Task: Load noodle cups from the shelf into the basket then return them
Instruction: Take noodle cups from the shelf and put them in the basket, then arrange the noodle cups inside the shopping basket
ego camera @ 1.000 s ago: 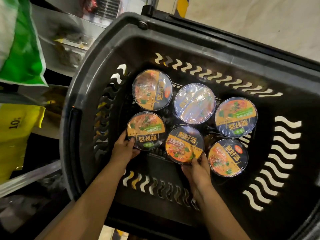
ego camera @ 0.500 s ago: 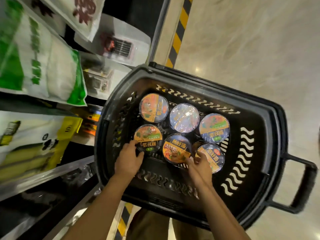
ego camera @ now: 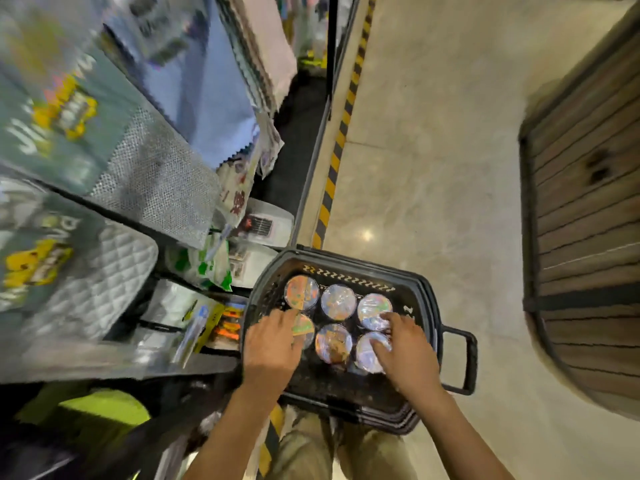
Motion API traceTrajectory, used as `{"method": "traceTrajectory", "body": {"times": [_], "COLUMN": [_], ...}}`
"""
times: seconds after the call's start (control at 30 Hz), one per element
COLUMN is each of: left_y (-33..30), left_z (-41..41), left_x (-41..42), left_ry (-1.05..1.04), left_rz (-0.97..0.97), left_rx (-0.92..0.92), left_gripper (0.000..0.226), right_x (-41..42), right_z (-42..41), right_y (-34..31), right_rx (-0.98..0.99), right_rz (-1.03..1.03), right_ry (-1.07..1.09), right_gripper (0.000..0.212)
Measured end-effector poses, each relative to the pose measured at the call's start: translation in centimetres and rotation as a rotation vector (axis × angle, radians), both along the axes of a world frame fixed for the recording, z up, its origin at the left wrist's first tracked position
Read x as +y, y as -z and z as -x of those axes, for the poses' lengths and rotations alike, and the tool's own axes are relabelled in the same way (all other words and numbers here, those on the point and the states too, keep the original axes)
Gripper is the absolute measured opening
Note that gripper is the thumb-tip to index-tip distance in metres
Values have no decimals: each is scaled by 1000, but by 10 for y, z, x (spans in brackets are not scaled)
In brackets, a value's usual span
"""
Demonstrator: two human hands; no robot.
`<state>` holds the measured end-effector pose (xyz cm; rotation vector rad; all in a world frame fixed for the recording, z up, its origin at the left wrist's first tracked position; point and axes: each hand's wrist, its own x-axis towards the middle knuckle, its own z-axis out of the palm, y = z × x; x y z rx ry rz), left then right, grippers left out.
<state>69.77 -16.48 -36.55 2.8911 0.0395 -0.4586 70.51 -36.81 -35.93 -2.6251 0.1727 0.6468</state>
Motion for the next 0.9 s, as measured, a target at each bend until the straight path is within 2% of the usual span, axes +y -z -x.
{"method": "traceTrajectory", "body": {"times": [0.1,0.13,0.23,0.3,0.47,0.57,0.63,0.7,0.8,0.9], "left_y": [-40,-57,-89,-106,-126,-139,-148,-157,-177,-201], "left_z": [17,23,47,69,136,192,236,284,356,431], "left_x": [0,0,1,3,7,0,-6,-12,-23,-35], "left_ry": [16,26,-29,-75,-345,-555,-649,-785,-958,-1162], "left_rz": [-35,-42,50,38,-1,-45,-99,-124,-223,-297], "left_rx": [-16,-84,-117,-183,-334,-475,-555,-562,-559,-474], "left_gripper": [49,51,48,46,44,30,33,41,43,44], "right_x": [1,2,1,2,12,28,42,61,87,108], "right_z": [14,19,35,43,57,73,93,123,176,240], "right_y": [-42,-54,-85,-102,-140,-160,-169,-179,-195,-218], "right_rx": [-79,-104,-157,-209,-311,-344,-332,-360,-509,-415], "right_rz": [46,51,47,19,-10,-75,-137,-136,-305,-291], "right_ry": [-90,-110,-189,-275,-572,-756,-882,-1045,-1232,-1482], "right_gripper": [44,44,45,45,46,43,42,39,36,39]}}
